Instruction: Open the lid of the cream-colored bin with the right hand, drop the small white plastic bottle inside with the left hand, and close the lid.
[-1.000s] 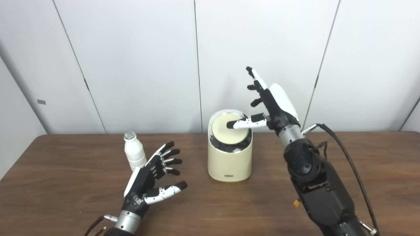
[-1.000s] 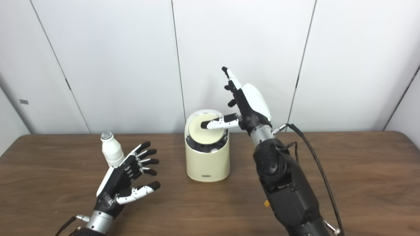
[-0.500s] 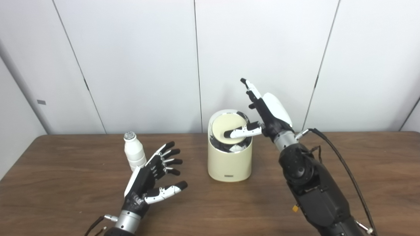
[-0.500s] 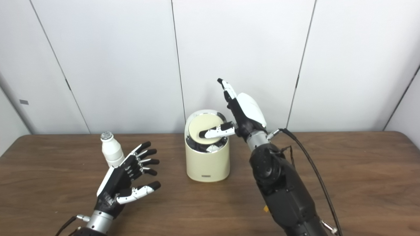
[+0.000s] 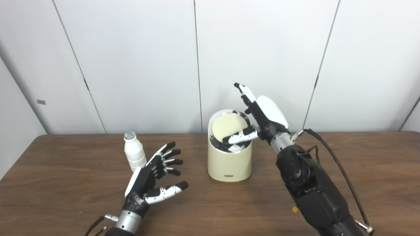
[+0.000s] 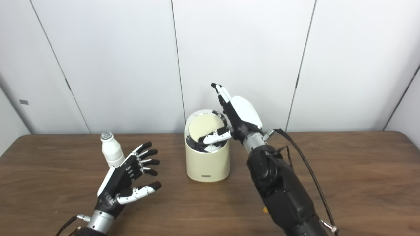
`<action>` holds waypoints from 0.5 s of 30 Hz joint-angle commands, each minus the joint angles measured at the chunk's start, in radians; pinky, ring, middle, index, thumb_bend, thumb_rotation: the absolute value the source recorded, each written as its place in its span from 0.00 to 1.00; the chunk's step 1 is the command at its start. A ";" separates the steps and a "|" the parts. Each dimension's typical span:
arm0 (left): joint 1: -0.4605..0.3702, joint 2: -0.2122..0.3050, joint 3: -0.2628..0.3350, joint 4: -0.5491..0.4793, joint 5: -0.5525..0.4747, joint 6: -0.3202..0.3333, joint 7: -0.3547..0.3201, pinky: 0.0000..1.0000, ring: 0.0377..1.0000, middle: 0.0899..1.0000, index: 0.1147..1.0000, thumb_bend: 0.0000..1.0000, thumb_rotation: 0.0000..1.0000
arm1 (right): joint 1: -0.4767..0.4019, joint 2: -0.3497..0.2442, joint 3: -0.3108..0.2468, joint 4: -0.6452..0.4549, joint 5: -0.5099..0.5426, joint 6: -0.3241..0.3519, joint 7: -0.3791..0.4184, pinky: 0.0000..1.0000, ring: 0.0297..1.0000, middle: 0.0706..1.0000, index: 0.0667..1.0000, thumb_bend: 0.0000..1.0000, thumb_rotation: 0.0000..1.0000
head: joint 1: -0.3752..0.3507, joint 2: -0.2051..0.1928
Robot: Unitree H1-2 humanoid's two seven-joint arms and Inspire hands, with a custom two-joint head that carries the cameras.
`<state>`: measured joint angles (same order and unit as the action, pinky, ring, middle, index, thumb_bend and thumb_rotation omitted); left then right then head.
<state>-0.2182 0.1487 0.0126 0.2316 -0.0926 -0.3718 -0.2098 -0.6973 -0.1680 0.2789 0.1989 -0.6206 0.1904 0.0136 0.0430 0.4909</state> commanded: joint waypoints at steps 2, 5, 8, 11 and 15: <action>0.003 -0.014 -0.010 -0.003 -0.007 -0.013 -0.001 0.62 0.75 0.84 0.91 0.73 0.13 | -0.054 -0.019 0.004 0.014 -0.024 -0.007 -0.001 0.69 0.90 1.00 0.98 0.93 0.16 | 0.001 0.000; 0.004 -0.016 -0.011 -0.002 -0.015 -0.013 -0.004 0.62 0.75 0.83 0.91 0.73 0.12 | -0.060 -0.020 0.004 0.033 -0.022 -0.007 -0.008 0.69 0.90 0.99 0.98 0.92 0.16 | 0.000 0.001; 0.006 -0.015 -0.012 -0.004 -0.015 -0.009 -0.006 0.62 0.76 0.83 0.92 0.74 0.13 | -0.064 -0.022 0.002 0.050 -0.021 -0.001 -0.014 0.69 0.90 0.99 0.97 0.92 0.17 | 0.000 0.001; 0.007 -0.015 -0.013 -0.006 -0.011 -0.008 -0.004 0.62 0.76 0.83 0.92 0.74 0.13 | -0.066 -0.023 0.000 0.058 -0.019 0.005 -0.015 0.69 0.90 0.99 0.97 0.91 0.18 | 0.000 0.001; 0.008 -0.014 -0.013 -0.006 -0.017 -0.007 -0.007 0.61 0.75 0.83 0.92 0.73 0.13 | -0.065 -0.029 -0.005 0.062 -0.015 0.011 -0.014 0.67 0.90 0.99 0.98 0.90 0.19 | -0.001 0.002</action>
<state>-0.2179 0.1467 0.0075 0.2298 -0.0935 -0.3707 -0.2120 -0.7301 -0.1781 0.2816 0.2553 -0.6188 0.1939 0.0050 0.0414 0.4924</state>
